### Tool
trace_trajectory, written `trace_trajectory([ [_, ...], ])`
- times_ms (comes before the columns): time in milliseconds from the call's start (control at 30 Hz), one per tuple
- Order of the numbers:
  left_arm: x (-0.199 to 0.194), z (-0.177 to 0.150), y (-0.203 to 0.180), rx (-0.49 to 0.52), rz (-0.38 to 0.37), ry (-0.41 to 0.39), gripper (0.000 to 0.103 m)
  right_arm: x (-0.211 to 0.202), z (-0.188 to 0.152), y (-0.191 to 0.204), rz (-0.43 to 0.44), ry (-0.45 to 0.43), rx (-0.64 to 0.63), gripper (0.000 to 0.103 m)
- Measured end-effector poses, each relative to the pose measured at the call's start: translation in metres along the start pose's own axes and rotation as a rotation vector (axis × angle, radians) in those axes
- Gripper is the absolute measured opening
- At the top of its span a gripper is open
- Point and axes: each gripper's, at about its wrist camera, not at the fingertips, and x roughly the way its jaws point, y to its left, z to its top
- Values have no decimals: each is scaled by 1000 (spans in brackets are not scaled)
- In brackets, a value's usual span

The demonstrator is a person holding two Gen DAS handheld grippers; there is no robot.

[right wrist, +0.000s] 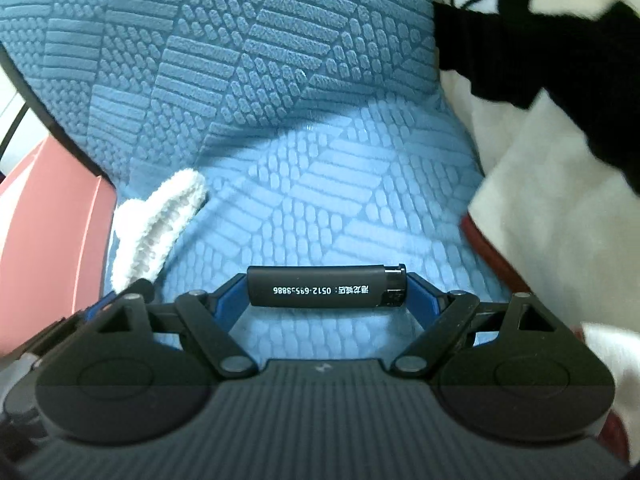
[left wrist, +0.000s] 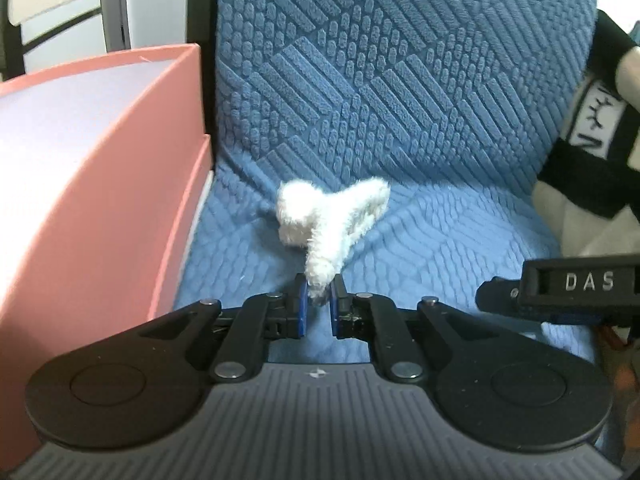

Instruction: Organize rigid objects

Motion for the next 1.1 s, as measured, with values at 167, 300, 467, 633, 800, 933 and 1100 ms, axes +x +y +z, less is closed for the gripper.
trace_trajectory([
  [167, -26, -15, 4, -4, -27, 13, 13, -19, -17, -2, 6, -21, 7, 86],
  [300, -49, -28, 3, 4, -50, 17, 12, -37, -29, -3, -5, -39, 9, 86],
  [467, -72, -47, 2, 4, -66, 40, 12, -58, -42, -2, -2, -72, 11, 86],
  [633, -93, -63, 2, -5, -75, 64, 12, -69, -51, -5, -15, -87, 28, 86],
  [800, -105, -80, -8, 1, -79, 107, 12, -73, -62, -4, -38, -90, 27, 86],
  [933, -109, -94, -13, -10, -88, 142, 12, -67, -77, -3, -68, -81, -6, 86],
  [1100, -107, -102, -19, 1, -118, 169, 14, -61, -85, -10, -76, -57, 2, 86],
])
